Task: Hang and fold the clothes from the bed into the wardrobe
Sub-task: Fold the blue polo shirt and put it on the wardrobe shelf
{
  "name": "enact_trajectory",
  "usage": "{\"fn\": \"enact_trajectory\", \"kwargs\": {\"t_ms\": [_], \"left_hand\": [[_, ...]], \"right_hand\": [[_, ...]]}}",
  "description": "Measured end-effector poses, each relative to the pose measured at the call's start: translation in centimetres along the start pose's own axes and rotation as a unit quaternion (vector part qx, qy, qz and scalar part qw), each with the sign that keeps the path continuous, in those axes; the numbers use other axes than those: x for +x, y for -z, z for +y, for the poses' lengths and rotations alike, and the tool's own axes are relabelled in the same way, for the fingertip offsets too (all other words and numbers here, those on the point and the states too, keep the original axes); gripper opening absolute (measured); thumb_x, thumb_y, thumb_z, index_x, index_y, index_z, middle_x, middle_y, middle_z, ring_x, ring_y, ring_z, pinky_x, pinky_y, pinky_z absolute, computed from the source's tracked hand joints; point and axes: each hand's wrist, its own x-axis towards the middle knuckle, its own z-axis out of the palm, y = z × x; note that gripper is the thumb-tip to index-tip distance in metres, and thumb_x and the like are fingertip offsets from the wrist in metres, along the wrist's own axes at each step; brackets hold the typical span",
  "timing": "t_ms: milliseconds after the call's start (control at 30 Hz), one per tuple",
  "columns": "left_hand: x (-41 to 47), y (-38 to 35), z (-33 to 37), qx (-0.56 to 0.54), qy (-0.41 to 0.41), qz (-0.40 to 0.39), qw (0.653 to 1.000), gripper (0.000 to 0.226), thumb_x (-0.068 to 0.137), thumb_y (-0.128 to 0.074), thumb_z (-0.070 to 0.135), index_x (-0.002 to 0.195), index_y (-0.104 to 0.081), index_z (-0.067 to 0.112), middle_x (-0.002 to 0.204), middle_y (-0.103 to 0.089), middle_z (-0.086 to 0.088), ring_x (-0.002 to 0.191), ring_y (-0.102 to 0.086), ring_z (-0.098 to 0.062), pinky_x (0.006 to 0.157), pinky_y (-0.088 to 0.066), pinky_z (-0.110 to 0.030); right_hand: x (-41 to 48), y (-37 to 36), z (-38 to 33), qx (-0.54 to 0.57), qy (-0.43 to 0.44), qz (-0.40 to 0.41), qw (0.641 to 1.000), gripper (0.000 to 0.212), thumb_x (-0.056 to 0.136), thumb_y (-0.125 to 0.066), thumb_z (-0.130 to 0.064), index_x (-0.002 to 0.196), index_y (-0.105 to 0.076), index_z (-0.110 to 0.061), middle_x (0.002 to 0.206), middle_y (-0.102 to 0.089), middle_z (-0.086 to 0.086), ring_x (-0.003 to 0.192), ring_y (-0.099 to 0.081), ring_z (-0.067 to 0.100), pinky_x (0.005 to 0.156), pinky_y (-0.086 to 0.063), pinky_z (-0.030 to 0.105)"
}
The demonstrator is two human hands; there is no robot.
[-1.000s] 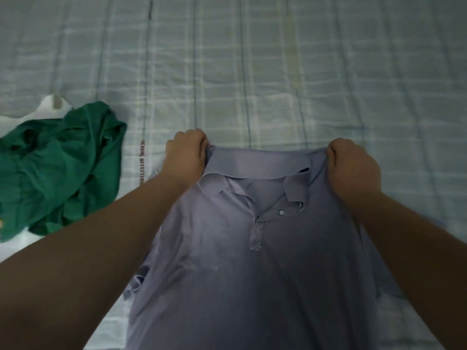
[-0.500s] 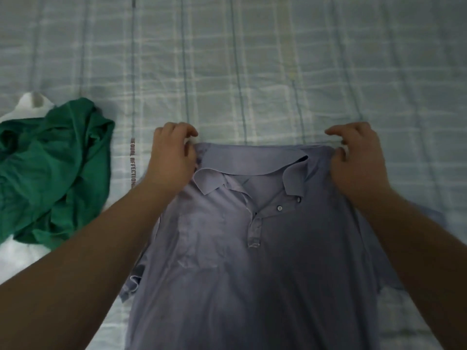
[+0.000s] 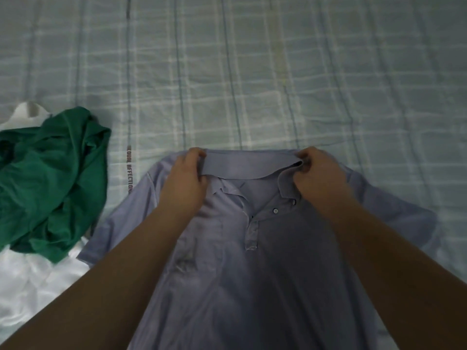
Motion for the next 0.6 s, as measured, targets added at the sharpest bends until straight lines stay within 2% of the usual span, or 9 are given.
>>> {"fn": "enact_trajectory", "kwargs": {"t_ms": [67,100,133,200,267,367,433,500,600], "left_hand": [[0.3,0.0,-0.2,-0.036,-0.005,0.000,0.999,0.043,0.083,-0.056,0.000,0.123,-0.055,0.017,0.106,-0.059,-0.003,0.092,-0.058,-0.022,0.072,-0.038,-0.026],[0.3,0.0,-0.2,-0.041,-0.008,0.004,0.999,0.040,0.085,-0.056,0.003,0.121,-0.055,0.019,0.099,-0.059,0.001,0.083,-0.058,-0.017,0.067,-0.038,-0.025],[0.4,-0.1,-0.2,-0.041,-0.009,0.010,0.999,0.036,0.087,-0.055,0.006,0.119,-0.055,0.021,0.091,-0.058,0.005,0.074,-0.056,-0.010,0.063,-0.037,-0.023],[0.5,-0.2,-0.3,-0.044,-0.001,0.021,0.999,0.031,0.090,-0.054,0.012,0.118,-0.055,0.026,0.083,-0.056,0.009,0.065,-0.053,0.000,0.054,-0.034,-0.012],[0.5,-0.3,-0.4,-0.059,0.011,0.018,0.998,0.034,0.091,-0.053,0.011,0.121,-0.056,0.028,0.090,-0.061,0.008,0.067,-0.054,-0.001,0.054,-0.035,-0.008],[0.3,-0.4,-0.7,-0.083,0.009,0.007,0.997,0.047,0.092,-0.052,0.004,0.133,-0.057,0.026,0.113,-0.065,0.006,0.089,-0.058,-0.006,0.071,-0.038,-0.006],[0.1,-0.1,-0.9,-0.084,0.008,0.000,0.996,0.054,0.092,-0.051,0.002,0.138,-0.057,0.029,0.114,-0.061,0.010,0.083,-0.056,-0.002,0.072,-0.036,0.001],[0.0,0.1,-1.0,-0.093,0.010,-0.008,0.996,0.054,0.093,-0.050,0.005,0.138,-0.057,0.034,0.115,-0.060,0.017,0.078,-0.057,0.001,0.069,-0.034,0.004],[0.1,0.2,-0.6,-0.119,0.014,-0.009,0.993,0.042,0.099,-0.050,0.019,0.136,-0.058,0.039,0.118,-0.060,0.024,0.094,-0.056,0.009,0.078,-0.036,0.004]], "right_hand": [[0.3,0.3,0.3,0.050,-0.043,0.004,0.998,0.018,0.086,-0.055,-0.025,0.104,-0.059,-0.021,0.090,-0.063,-0.002,0.101,-0.062,0.028,0.077,-0.037,0.027],[0.3,0.3,0.1,0.073,-0.056,0.007,0.996,0.021,0.086,-0.060,-0.030,0.106,-0.057,-0.021,0.089,-0.062,-0.003,0.101,-0.061,0.027,0.076,-0.035,0.027],[0.1,0.2,-0.2,0.076,-0.050,0.008,0.996,0.035,0.084,-0.065,-0.035,0.114,-0.055,-0.021,0.097,-0.062,0.000,0.106,-0.059,0.027,0.078,-0.037,0.028],[-0.7,-0.4,-1.0,0.021,-0.014,-0.011,1.000,0.071,0.077,-0.073,-0.045,0.135,-0.044,-0.017,0.130,-0.052,0.010,0.124,-0.048,0.029,0.094,-0.039,0.035],[-1.3,-1.1,-1.5,0.005,-0.005,-0.037,0.999,0.080,0.075,-0.074,-0.045,0.140,-0.038,-0.016,0.141,-0.039,0.012,0.128,-0.043,0.032,0.100,-0.041,0.044],[-0.9,-1.0,-1.5,0.066,-0.031,-0.020,0.997,0.049,0.079,-0.064,-0.026,0.125,-0.048,-0.017,0.128,-0.051,0.012,0.113,-0.055,0.034,0.092,-0.049,0.048],[-0.7,-0.8,-1.4,0.069,-0.046,-0.016,0.996,0.040,0.081,-0.058,-0.022,0.120,-0.051,-0.021,0.125,-0.054,0.011,0.110,-0.058,0.033,0.091,-0.049,0.046],[-0.9,-0.9,-1.3,0.061,-0.049,-0.001,0.997,0.047,0.080,-0.061,-0.027,0.125,-0.048,-0.023,0.130,-0.050,0.010,0.114,-0.054,0.034,0.091,-0.046,0.040],[-1.9,-1.8,-1.9,0.018,-0.004,0.013,1.000,0.077,0.073,-0.073,-0.033,0.140,-0.038,-0.020,0.135,-0.037,0.013,0.119,-0.049,0.038,0.093,-0.045,0.043]]}}
